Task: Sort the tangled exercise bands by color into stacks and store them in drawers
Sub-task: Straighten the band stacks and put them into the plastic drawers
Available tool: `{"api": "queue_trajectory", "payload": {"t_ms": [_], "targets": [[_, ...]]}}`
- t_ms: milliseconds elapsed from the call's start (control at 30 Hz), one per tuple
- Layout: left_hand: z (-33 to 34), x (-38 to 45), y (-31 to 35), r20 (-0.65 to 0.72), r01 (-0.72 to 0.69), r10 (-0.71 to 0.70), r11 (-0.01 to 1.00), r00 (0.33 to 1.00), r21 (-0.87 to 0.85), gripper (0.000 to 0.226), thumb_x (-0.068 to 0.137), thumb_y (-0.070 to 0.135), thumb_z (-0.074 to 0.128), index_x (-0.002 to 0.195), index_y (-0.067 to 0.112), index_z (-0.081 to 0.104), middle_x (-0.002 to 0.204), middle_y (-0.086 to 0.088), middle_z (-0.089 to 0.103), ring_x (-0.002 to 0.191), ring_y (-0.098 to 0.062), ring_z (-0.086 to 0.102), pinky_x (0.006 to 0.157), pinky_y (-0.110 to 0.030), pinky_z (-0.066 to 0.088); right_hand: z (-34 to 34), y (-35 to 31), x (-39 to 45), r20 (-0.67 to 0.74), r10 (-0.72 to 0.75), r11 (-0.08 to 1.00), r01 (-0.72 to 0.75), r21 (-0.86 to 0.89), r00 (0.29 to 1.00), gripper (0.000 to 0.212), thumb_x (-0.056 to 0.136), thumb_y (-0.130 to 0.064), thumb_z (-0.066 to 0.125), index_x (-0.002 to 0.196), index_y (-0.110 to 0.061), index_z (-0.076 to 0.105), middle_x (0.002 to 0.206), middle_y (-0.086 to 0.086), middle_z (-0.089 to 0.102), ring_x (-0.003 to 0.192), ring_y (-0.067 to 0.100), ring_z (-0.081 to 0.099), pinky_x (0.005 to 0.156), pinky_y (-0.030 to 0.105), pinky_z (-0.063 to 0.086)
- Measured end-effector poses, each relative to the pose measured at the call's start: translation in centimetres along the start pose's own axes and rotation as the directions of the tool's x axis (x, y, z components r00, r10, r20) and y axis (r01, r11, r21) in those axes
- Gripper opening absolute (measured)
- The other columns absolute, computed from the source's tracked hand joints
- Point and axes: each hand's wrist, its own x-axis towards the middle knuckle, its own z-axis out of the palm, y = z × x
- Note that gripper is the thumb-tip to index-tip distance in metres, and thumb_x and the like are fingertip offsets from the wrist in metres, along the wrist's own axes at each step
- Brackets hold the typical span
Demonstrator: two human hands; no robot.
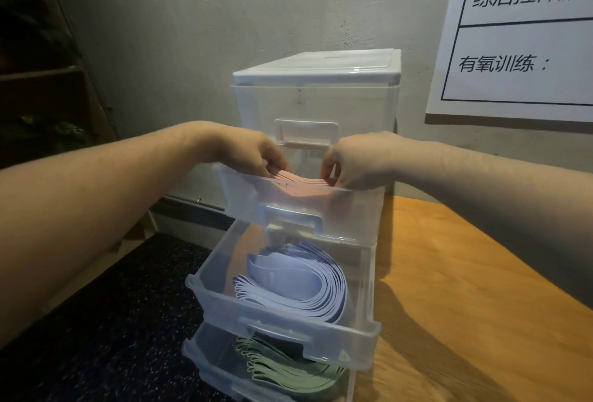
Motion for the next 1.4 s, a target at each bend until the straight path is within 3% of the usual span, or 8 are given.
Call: {"api": "queue_trajectory", "payload": {"t_ms": [100, 233, 367, 467, 633, 967, 1167, 1400], "targets": [[-0.4, 0.1, 0.6, 0.131, 0.086, -0.07, 0.989, 0.989, -0.119, 0.026, 0.098, 0.019, 0.058, 0.119, 0.025, 0.073, 0.116, -0.003, 0.073, 0.105, -0.024, 0.071, 0.098, -0.038, 0.056, -0.1, 0.6, 0.0, 0.025, -0.031, 0.999, 0.031, -0.027, 0.999, 0.027, 0.094, -0.047, 0.063, 0.114, -0.03, 0.072, 0.099, -0.005, 0.071, 0.086, 0.016, 0.063, 0.058, 0.024, 0.042], [-0.5, 0.1, 1.5, 0.182, 0.218, -0.192, 0.966, 0.964, -0.138, 0.041, 0.1, 0.052, 0.047, 0.122, 0.023, 0.068, 0.126, -0.003, 0.066, 0.11, -0.033, 0.068, 0.096, -0.04, 0.055, -1.0, 0.9, -0.6, 0.067, -0.076, 0.991, 0.068, 0.113, 0.995, 0.055, 0.099, -0.063, 0.039, 0.097, -0.02, 0.073, 0.087, 0.0, 0.07, 0.08, 0.017, 0.062, 0.068, 0.03, 0.047], [-0.1, -0.5, 2.3, 0.141, 0.138, -0.145, 0.989, 0.979, 0.057, 0.092, 0.077, 0.085, 0.028, 0.145, 0.029, 0.052, 0.158, 0.002, 0.038, 0.146, -0.026, 0.035, 0.122, -0.047, 0.023, -1.4, 0.5, -1.5, 0.084, -0.078, 0.991, 0.067, 0.118, 0.993, 0.072, 0.093, -0.073, 0.028, 0.116, -0.021, 0.072, 0.1, 0.002, 0.071, 0.088, 0.019, 0.061, 0.078, 0.033, 0.046], [0.5, -1.2, 2.5, 0.047, 0.068, -0.073, 0.993, 0.996, 0.099, 0.091, 0.076, 0.084, 0.027, 0.143, 0.029, 0.055, 0.155, 0.002, 0.044, 0.141, -0.019, 0.04, 0.121, -0.041, 0.024, -1.0, 0.5, -2.3, 0.078, -0.093, 0.994, 0.097, -0.051, 0.993, 0.075, 0.091, -0.076, 0.021, 0.127, -0.027, 0.064, 0.115, -0.001, 0.068, 0.095, 0.02, 0.055, 0.081, 0.033, 0.042], [1.2, -2.1, 2.6, -0.039, 0.007, -0.005, 0.999, 0.999, 0.05, 0.081, 0.08, 0.077, 0.027, 0.137, 0.029, 0.059, 0.144, 0.006, 0.054, 0.129, -0.012, 0.048, 0.118, -0.035, 0.03, -0.7, 1.0, -3.5, 0.026, -0.083, 0.991, 0.079, 0.109, 0.996, 0.071, 0.091, -0.075, 0.026, 0.132, -0.029, 0.062, 0.123, 0.0, 0.067, 0.106, 0.022, 0.06, 0.096, 0.041, 0.05], [0.8, -4.1, 6.4, -0.146, -0.104, 0.107, 0.994, 0.983, 0.029, 0.071, 0.085, 0.07, 0.028, 0.132, 0.03, 0.063, 0.128, 0.012, 0.061, 0.12, -0.01, 0.054, 0.11, -0.029, 0.035, -1.4, 3.7, -8.2, -0.257, -0.09, 0.978, 0.134, 0.159, 0.962, 0.042, 0.096, -0.064, 0.043, 0.116, -0.036, 0.068, 0.108, -0.009, 0.07, 0.094, 0.011, 0.061, 0.081, 0.033, 0.052], [1.1, -3.9, 11.6, -0.214, -0.219, 0.219, 0.975, 0.952, 0.025, 0.068, 0.084, 0.068, 0.028, 0.124, 0.028, 0.065, 0.123, 0.009, 0.064, 0.115, -0.011, 0.06, 0.11, -0.036, 0.04, -1.3, 7.3, -13.1, -0.289, -0.04, 0.979, 0.096, 0.181, 0.956, 0.042, 0.098, -0.056, 0.046, 0.119, -0.028, 0.069, 0.108, -0.008, 0.069, 0.099, 0.013, 0.063, 0.085, 0.035, 0.053], [3.3, -1.5, 22.1, -0.224, -0.386, 0.384, 0.922, 0.896, 0.037, 0.055, 0.084, 0.065, 0.032, 0.115, 0.032, 0.064, 0.104, 0.019, 0.063, 0.101, 0.004, 0.06, 0.091, -0.024, 0.046, 1.1, 14.6, -21.0, -0.277, 0.091, 0.974, -0.028, 0.223, 0.957, 0.039, 0.099, -0.053, 0.047, 0.12, -0.026, 0.067, 0.103, -0.01, 0.064, 0.094, 0.009, 0.058, 0.074, 0.025, 0.047]]}}
